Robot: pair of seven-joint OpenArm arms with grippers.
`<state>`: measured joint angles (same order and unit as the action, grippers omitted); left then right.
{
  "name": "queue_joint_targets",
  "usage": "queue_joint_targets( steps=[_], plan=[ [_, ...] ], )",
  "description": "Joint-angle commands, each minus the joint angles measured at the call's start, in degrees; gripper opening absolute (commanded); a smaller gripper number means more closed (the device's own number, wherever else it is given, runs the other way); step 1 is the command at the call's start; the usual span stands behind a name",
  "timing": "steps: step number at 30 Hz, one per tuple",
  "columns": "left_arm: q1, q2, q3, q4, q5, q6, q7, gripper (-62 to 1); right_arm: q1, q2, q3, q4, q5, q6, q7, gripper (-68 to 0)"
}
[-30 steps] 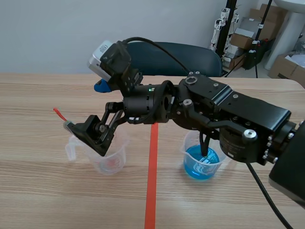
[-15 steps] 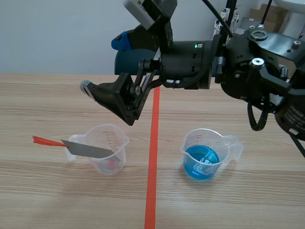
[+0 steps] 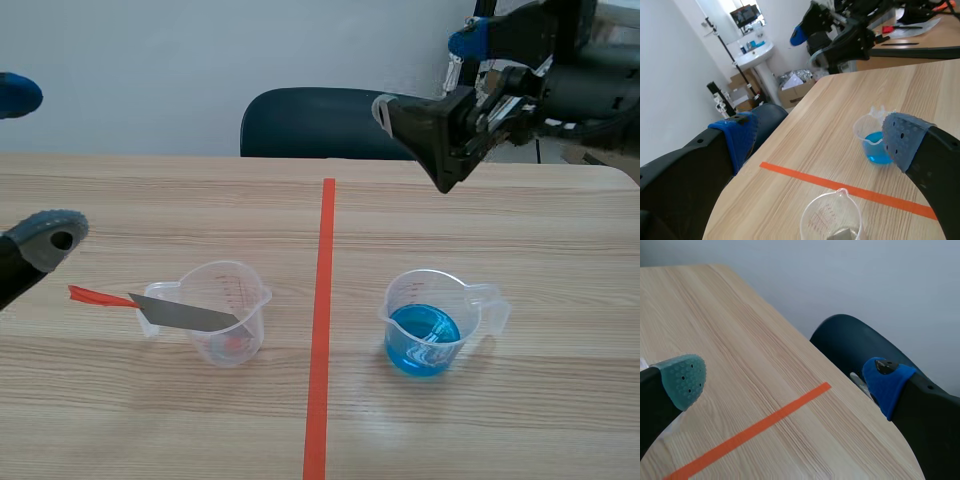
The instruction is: Do the redox reaction experiment. return to the home posture
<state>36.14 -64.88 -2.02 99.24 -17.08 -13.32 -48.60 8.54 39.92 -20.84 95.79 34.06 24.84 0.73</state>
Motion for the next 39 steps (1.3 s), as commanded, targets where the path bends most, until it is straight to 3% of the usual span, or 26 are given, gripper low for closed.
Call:
queue_joint_targets(
  steps=[1, 6, 9, 12, 17, 22, 31, 39],
  plan=[
    [-1.33, 1.22, 0.17, -0.22, -0.61, 0.07, 1.20, -8.6, -1.73, 1.09, 2.54, 1.84, 0.63, 0.02, 0.87, 0.4],
    [-4.46, 2.14, 1.64, -0.24, -0.57, -0.17, 5.64, -8.6, -11.17, 1.81, 12.50, 4.28, 0.44, 0.02, 1.16, 0.4],
    [-6.56, 2.19, 3.23, -0.31, -0.55, -0.15, 9.29, -8.6, -16.79, 1.81, 17.35, 5.18, -3.48, 0.66, 3.43, 0.4],
    [-9.16, 2.32, 4.94, -0.63, -0.55, -0.15, 12.24, -8.6, -21.18, 1.79, 21.03, 5.27, -8.83, 0.63, 6.97, 0.4],
    [-13.42, 4.04, 7.89, -1.09, 0.55, -0.44, 17.29, -8.6, -25.70, 1.64, 25.03, 7.58, -9.05, -0.17, 6.34, 0.4],
    [-17.38, 6.14, 12.04, -1.09, 6.10, -1.22, 19.67, -8.6, -30.56, 1.64, 27.56, 13.86, -11.04, -5.51, 5.64, 0.4],
    [-22.08, 8.02, 15.32, -1.88, 8.35, -1.11, 23.12, -8.6, -38.97, 1.49, 28.06, 24.55, -16.15, -14.38, 4.13, 0.4],
    [-22.71, 8.02, 15.52, -2.01, 8.33, -1.07, 22.64, -8.6, -44.74, 1.51, 27.45, 25.46, -19.21, -14.97, 10.69, 0.4]
  ],
)
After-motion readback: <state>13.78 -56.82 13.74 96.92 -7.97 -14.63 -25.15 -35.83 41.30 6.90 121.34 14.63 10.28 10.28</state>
